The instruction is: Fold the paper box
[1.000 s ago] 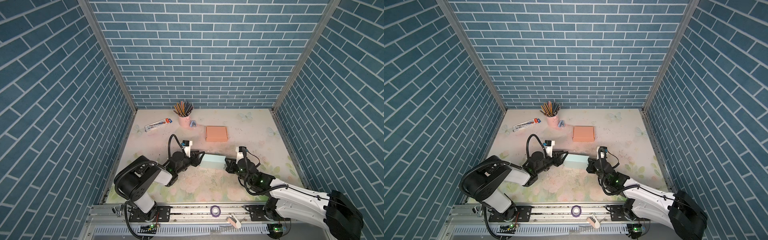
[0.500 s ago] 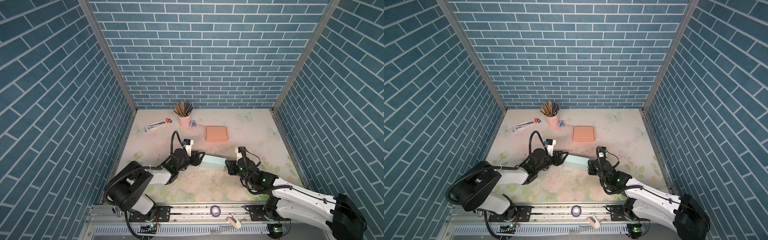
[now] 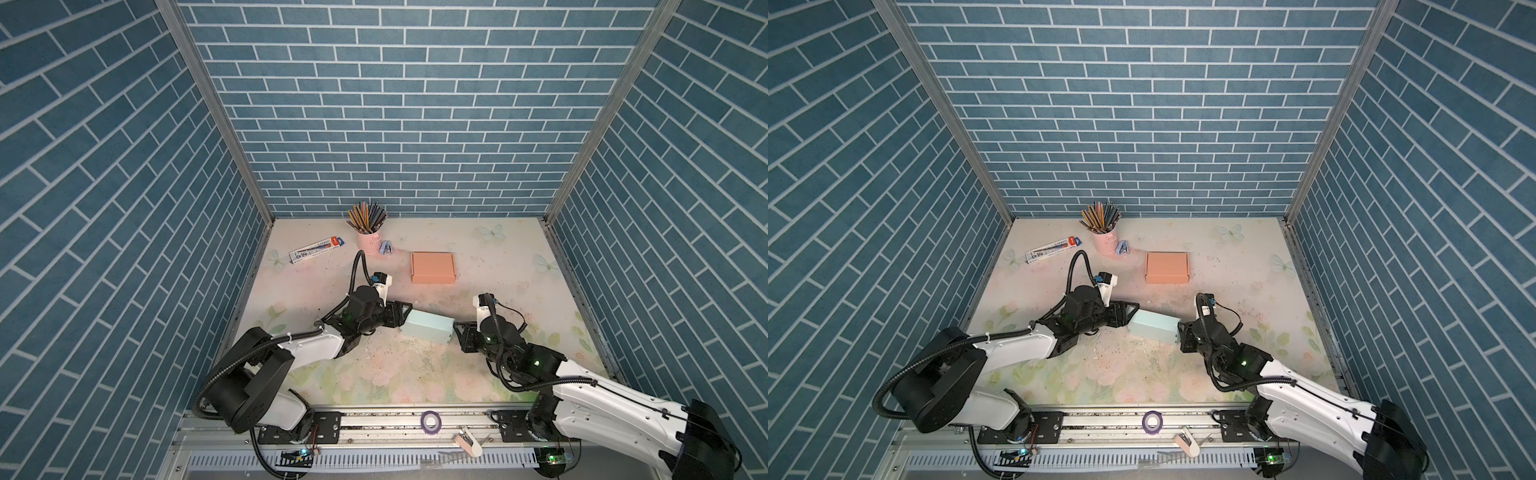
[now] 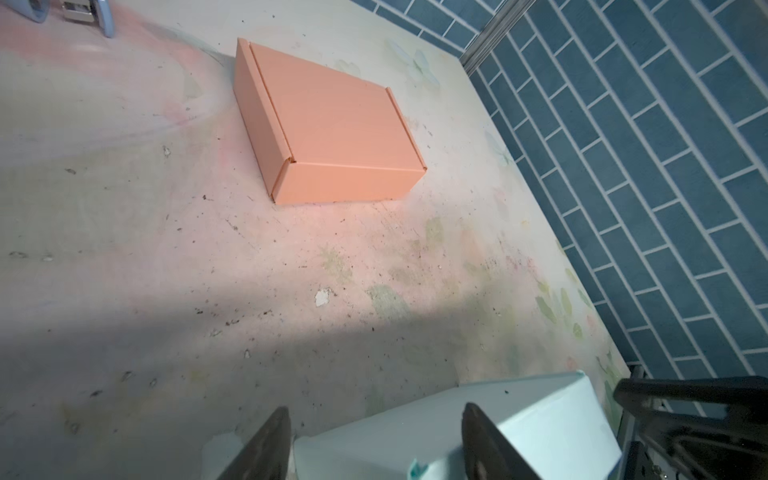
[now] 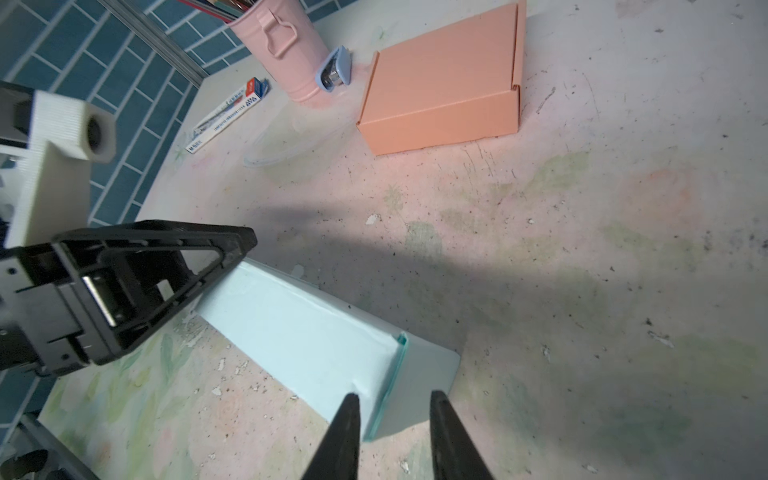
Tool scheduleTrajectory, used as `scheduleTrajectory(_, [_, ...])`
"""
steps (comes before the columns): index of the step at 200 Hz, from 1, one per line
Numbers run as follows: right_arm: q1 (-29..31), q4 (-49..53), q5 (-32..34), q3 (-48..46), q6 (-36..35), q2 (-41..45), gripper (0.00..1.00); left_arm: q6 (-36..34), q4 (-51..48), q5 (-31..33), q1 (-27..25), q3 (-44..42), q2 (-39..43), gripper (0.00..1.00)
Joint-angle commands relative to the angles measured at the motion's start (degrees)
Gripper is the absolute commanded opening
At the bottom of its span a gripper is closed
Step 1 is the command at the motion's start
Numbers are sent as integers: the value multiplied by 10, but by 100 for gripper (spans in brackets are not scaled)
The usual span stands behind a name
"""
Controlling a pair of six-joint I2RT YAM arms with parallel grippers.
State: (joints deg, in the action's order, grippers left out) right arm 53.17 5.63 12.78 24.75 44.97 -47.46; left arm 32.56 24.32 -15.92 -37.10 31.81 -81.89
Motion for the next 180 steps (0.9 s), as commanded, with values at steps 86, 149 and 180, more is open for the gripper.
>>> scheduleTrajectory(86, [-64,-20,-127,-5,18,-8,36,-28,-181,-23,-4,35,67,73])
scheduleTrajectory(149, [-81,52,-117,67,-68,-26,37,-30,-202,-16,-5,33,106,73])
scheduleTrajectory(180, [-90,93,-140,134,-163,-74,38,-29,-245,55,-40,28,173,73])
